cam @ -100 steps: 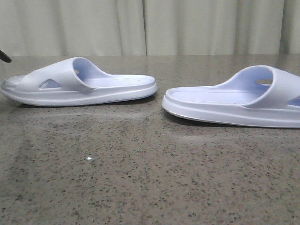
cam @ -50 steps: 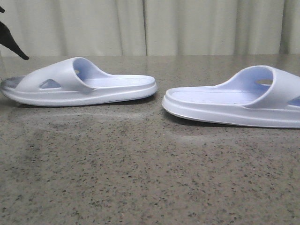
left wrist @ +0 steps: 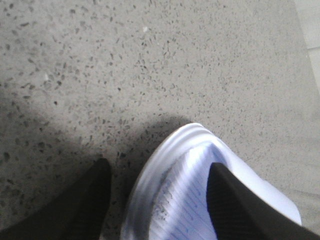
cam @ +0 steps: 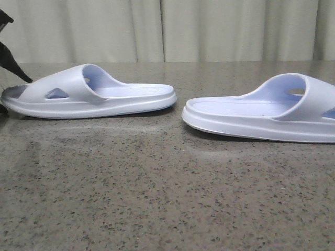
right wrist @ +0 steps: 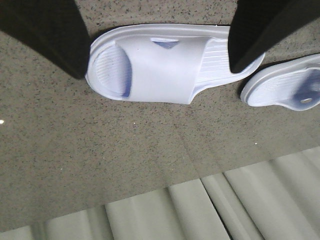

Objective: Insert blue slippers together front up
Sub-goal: 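Close the left gripper on the heel of the slipper beneath it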

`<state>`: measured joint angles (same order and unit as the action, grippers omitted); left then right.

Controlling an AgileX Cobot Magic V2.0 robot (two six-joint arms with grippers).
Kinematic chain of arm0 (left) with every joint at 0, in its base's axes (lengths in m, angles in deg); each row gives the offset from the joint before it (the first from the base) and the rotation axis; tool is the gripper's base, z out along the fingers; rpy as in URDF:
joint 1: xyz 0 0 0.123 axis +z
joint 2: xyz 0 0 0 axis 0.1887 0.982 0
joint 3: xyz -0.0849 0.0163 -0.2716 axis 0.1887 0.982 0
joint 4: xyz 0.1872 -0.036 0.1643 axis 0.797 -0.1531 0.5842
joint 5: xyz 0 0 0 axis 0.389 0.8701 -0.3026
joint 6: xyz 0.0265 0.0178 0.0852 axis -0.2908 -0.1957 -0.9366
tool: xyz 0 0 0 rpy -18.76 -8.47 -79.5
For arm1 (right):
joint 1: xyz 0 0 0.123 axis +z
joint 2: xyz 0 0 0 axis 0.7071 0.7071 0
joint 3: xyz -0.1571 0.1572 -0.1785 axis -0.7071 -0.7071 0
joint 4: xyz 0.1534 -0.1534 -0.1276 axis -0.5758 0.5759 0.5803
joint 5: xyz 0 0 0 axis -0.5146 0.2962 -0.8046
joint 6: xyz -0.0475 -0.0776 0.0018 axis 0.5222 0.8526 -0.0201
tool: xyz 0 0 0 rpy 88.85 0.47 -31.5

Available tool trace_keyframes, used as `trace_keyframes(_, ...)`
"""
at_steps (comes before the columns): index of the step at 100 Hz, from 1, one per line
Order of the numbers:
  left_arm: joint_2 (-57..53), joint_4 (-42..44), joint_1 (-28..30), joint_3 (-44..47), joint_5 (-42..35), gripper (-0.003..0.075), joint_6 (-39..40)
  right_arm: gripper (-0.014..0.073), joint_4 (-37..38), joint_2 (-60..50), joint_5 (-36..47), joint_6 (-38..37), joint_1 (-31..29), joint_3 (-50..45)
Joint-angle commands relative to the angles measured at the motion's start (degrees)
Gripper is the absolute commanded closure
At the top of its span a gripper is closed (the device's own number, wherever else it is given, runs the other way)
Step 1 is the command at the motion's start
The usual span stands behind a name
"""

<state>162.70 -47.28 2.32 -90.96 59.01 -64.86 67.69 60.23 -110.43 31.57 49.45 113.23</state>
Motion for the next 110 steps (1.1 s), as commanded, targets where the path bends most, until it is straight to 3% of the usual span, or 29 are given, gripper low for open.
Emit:
trace_keyframes(1,0.78,-0.69,-0.35,0.13,4.91,0.0367,-1.06,0.0097,-1.16,1.14,4.75,0.12,-0.27,2.01)
trace_keyframes(34,0.78,-0.48,-0.35,-0.24,6.45,0.0451,-5.04,0.0097,-1.7,1.14,4.64,0.12,-0.27,2.01)
trace_keyframes(63,0.78,-0.48,-0.35,-0.24,7.09,0.0706,-6.2,0.0097,-1.84,1.14,4.64,0.12,-0.27,2.01)
trace_keyframes(89,0.78,-1.28,-0.35,-0.24,6.48,0.0703,-10.4,0.0097,-1.84,1.14,4.64,0.12,-0.27,2.01)
trace_keyframes(110,-0.68,-12.98,-0.35,-0.24,8.73,0.0703,-21.54,0.0097,-1.84,1.14,4.64,0.12,-0.27,2.01)
